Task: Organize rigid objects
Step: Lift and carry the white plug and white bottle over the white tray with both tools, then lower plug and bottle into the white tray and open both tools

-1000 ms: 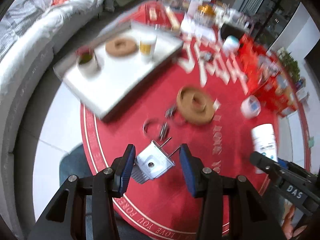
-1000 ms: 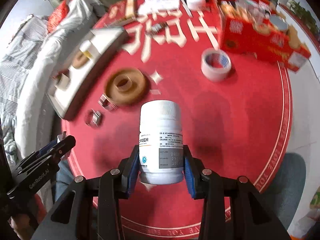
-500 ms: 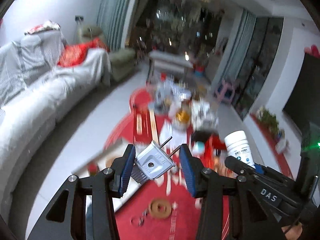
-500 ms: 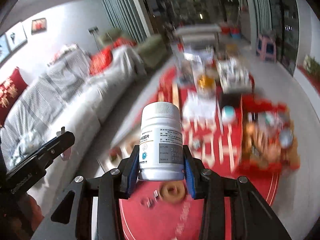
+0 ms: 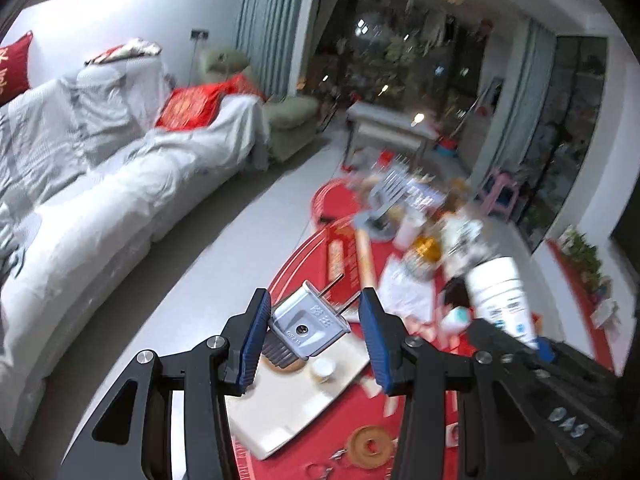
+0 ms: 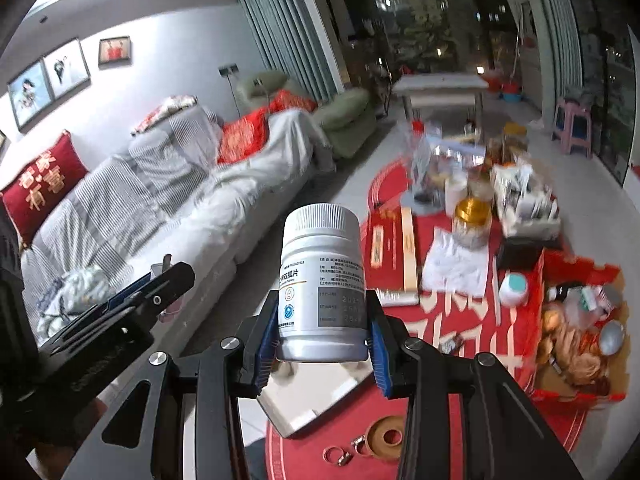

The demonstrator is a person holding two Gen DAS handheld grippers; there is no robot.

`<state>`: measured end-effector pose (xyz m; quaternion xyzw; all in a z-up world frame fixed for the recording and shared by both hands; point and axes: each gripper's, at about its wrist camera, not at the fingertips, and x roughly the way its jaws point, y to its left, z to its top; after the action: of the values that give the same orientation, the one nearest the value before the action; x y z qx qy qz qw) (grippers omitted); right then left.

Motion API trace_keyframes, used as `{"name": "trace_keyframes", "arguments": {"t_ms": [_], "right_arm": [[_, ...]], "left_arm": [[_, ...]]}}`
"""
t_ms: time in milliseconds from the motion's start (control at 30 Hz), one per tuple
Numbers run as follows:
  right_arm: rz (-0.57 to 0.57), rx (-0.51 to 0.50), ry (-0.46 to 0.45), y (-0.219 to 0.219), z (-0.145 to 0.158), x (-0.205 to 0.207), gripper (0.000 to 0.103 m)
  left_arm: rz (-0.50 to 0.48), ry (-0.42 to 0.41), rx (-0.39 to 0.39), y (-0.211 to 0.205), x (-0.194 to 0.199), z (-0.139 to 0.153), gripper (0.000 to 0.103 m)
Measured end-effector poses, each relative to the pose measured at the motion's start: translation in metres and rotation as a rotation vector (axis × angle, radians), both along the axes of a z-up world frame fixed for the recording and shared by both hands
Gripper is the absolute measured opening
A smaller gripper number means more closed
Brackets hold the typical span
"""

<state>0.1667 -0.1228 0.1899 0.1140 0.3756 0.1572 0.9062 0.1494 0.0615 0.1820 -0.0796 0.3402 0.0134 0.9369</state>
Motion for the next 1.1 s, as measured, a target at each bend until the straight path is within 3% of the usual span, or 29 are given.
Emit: {"name": "trace_keyframes", "arguments": {"t_ms": [200,333,533,900,1100], "right_arm": [[-0.015,-0.042,0.136,-0.001,-0.066,0.027,0.041],[-0.012,-0.053,0.206,0.004,-0.104,0.041,0.041],[0.038,-0.081,0.331,0.027,-0.157,0.063,0.041],[0.152,-0.147,0.436,0.080,-0.220,0.068,0.041],[0.204,-0.124,0.512,0.098,-0.253,0.070,0.041]], "left_arm": [[0.071,0.106,0.079,0.024,0.025,-0.080,0.049],[0.098,0.200,0.085,0.039,0.039,-0.137,0.049],[0.123,0.298,0.089,0.050,0.052,-0.190,0.049],[0.116,0.393,0.060,0.049,0.050,-0.236,0.049],[0.111,0.423,0.054,0.053,0.049,-0.249,0.049]]}}
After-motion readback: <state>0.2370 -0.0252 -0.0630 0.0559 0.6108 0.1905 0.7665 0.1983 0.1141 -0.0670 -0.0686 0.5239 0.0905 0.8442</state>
